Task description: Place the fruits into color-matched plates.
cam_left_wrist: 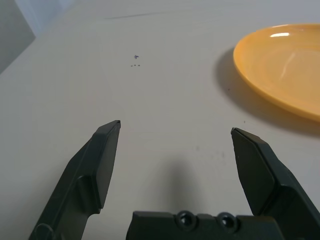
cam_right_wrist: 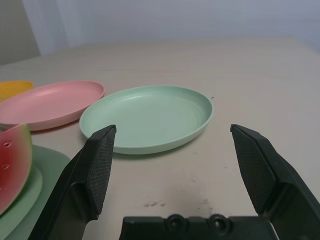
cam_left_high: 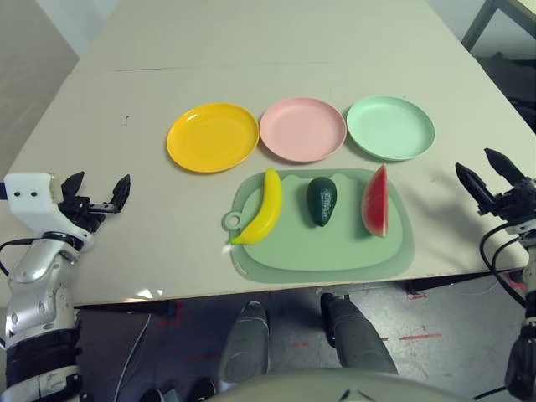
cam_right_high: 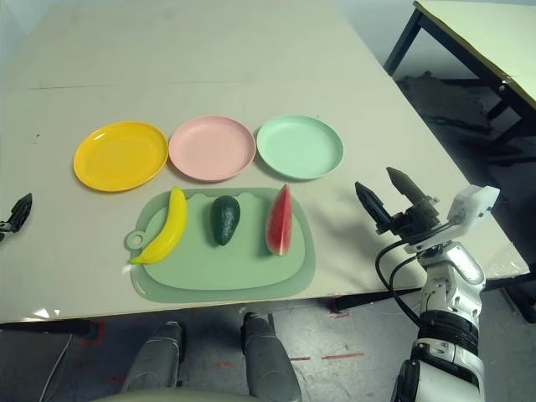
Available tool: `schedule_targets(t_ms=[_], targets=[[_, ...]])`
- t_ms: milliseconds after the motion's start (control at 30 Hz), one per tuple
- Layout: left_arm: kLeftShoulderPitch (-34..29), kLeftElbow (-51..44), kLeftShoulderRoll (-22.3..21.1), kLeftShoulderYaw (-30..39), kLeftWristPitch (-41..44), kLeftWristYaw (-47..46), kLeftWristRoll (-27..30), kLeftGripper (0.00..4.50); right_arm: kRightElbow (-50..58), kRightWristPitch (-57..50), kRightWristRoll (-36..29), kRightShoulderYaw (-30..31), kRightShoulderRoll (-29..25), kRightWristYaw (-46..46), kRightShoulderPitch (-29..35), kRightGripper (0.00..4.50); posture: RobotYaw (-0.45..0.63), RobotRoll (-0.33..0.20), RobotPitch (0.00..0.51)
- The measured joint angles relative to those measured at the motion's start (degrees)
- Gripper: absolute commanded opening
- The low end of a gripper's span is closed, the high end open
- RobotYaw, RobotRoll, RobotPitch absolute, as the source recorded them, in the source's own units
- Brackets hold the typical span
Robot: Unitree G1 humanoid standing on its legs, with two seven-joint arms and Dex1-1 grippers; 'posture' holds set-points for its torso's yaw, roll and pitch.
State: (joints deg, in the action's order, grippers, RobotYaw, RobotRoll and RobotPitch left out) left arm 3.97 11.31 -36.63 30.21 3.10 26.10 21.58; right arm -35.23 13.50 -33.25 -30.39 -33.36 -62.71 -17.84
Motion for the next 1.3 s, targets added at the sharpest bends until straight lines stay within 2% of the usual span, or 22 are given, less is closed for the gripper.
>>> schedule_targets(t_ms=[200,400,533,567,667,767,833,900,1000,1033,1100,1167,1300], targets=[[3.42,1.74,0.0,-1.43,-0.16,0.28,-0.74,4.5,-2.45,0.72,0.02,-0.23,-0.33,0.3,-1.51,4.49,0.04,0.0,0.216],[0.33,-0.2,1.15,-1.39,-0.15,0.46,-0.5,4.5,-3.05,0.74,-0.03,-0.31,-1.85,-0.24,-1.22,4.49,0.03,0.0,0.224],[-0.15,-1.64,1.79,-0.91,0.01,2.52,2.36,4.5,-2.63,0.04,-0.49,-1.03,-3.91,-0.65,-0.24,4.49,0.04,0.0,0.246],[-0.11,-2.97,1.76,-0.89,0.74,5.6,5.02,4.5,-0.66,-1.0,-0.96,-1.23,-4.27,-0.64,0.6,4.49,0.04,0.0,0.264],[-0.19,-9.4,0.13,-2.12,6.86,17.49,15.25,4.5,7.11,-7.61,-3.76,-1.2,-4.56,-0.37,1.9,4.49,0.0,0.0,0.258],[-1.12,-16.9,-5.05,-3.73,14.38,30.39,24.8,4.5,15.51,-18.42,-8.21,-1.17,-6.15,2.56,2.13,4.49,-0.06,0.0,0.262],[-1.03,-20.54,-8.07,-4.5,17.52,36.6,28.41,4.5,19.23,-24.51,-9.57,-1.16,-8.73,5.1,2.08,4.49,-0.09,0.0,0.27],[-0.3,-21.28,-11.91,-6.95,19.41,42.75,29.07,4.5,22.85,-31.15,-9.41,0.08,-12.07,9.02,0.78,4.49,-0.1,0.0,0.281],[2.46,-20.17,-15.7,-11.57,19.6,50.91,27.36,4.5,27.91,-39.47,-8.15,4.47,-16.58,13.02,-3.9,4.49,-0.14,0.0,0.274],[3.21,-19.65,-16.15,-12.64,19.35,52.67,26.61,4.5,28.94,-40.85,-7.21,6.15,-17.39,13.21,-5.3,4.49,-0.2,0.0,0.261],[5.71,-17.15,-16.67,-15.28,18.29,56.62,24.71,4.5,31.64,-42.12,-2.59,13.74,-20.24,11.6,-9.62,4.49,-0.2,0.0,0.253],[9.83,-14.71,-15.73,-17.73,17.46,58.98,23.4,4.5,34.87,-40.56,3.4,23.29,-22.47,7.03,-15.95,4.49,-0.21,0.0,0.246],[12.48,-10.45,-13.22,-20.36,14.83,61.03,20.24,4.5,33.4,-30.79,14.7,35.68,-25.27,-4.23,-24.64,4.49,-0.21,0.0,0.22]])
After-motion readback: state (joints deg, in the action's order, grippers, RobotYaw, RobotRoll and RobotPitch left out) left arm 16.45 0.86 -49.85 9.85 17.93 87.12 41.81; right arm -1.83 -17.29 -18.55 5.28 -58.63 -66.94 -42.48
